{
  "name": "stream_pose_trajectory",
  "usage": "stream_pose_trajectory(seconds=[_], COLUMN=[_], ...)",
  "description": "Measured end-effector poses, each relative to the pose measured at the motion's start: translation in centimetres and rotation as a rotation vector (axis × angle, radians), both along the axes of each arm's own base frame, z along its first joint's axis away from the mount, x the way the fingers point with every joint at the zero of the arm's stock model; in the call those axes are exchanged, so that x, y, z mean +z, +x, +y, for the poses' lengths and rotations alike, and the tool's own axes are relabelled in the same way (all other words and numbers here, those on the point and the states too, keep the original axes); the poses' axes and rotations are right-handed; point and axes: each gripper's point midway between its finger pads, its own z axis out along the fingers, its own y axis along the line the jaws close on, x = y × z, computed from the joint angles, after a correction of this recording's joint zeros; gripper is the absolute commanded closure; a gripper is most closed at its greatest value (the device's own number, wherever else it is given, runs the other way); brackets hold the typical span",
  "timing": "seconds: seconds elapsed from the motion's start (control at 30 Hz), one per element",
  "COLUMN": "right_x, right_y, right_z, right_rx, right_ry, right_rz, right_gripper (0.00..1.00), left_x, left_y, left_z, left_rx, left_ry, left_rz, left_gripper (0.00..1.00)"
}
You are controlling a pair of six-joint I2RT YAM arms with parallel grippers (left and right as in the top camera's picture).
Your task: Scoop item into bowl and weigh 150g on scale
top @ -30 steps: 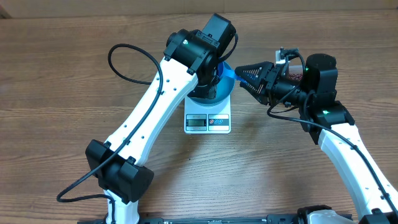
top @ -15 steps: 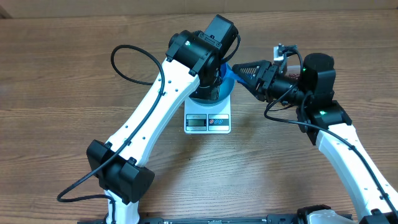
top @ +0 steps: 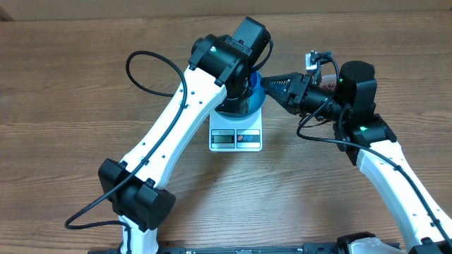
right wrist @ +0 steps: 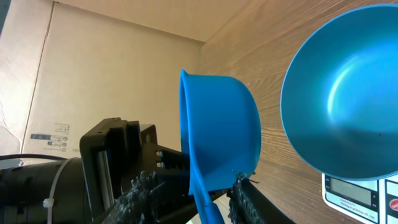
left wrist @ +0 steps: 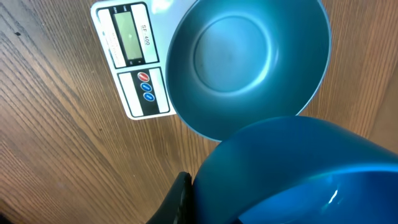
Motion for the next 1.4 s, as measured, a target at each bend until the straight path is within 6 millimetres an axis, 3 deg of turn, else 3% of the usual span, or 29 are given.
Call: stream_pose_trajectory(seconds=[0.9,1.07,1.13,1.2,1.23,1.27,1.33,1.4], right_x=[-0.2,-0.15,-0.14,-0.15,-0.18,-0.27,-0.27,-0.28], right_y=[0.51,0.45,0.46,0.47,0.47,0.44,0.43,0.43], right_z=[-0.35,-0.32,-0.32,-0.32,-0.32,-0.34,-0.33,-0.33], right_rx=[-0.031,-0.027,-0.027,-0.028,-0.028,-0.029,-0.028,-0.029], right_ry=[-0.021,-0.02,-0.02,-0.02,-0.021,-0.021,-0.021,-0.022], right_rz=[-0.014,-0.015,-0.015,-0.016,-0.015,-0.009,-0.009,-0.009], right_gripper=[0.96,0.96,0.96,0.96,0.96,0.96,0.96,0.96], left_x=[0.0,-0.02,-0.03,-0.03,-0.03,-0.03,-0.03,-0.03], left_y=[-0.04,-0.17,-0.22,-0.24,-0.25,-0.25,-0.28,-0.28], left_z=[-0.05,-0.13,-0.15,-0.18,-0.21,-0.24,-0.28,-0.26], left_rx=[-0.001,-0.002,-0.001,0.002,0.005,0.006,0.002,0.001], left_ry=[-0.003,-0.008,-0.01,-0.012,-0.015,-0.017,-0.018,-0.017], left_rz=[0.002,0.009,0.012,0.013,0.015,0.015,0.016,0.016], left_gripper=[0.96,0.95,0.88,0.73,0.57,0.35,0.05,0.0])
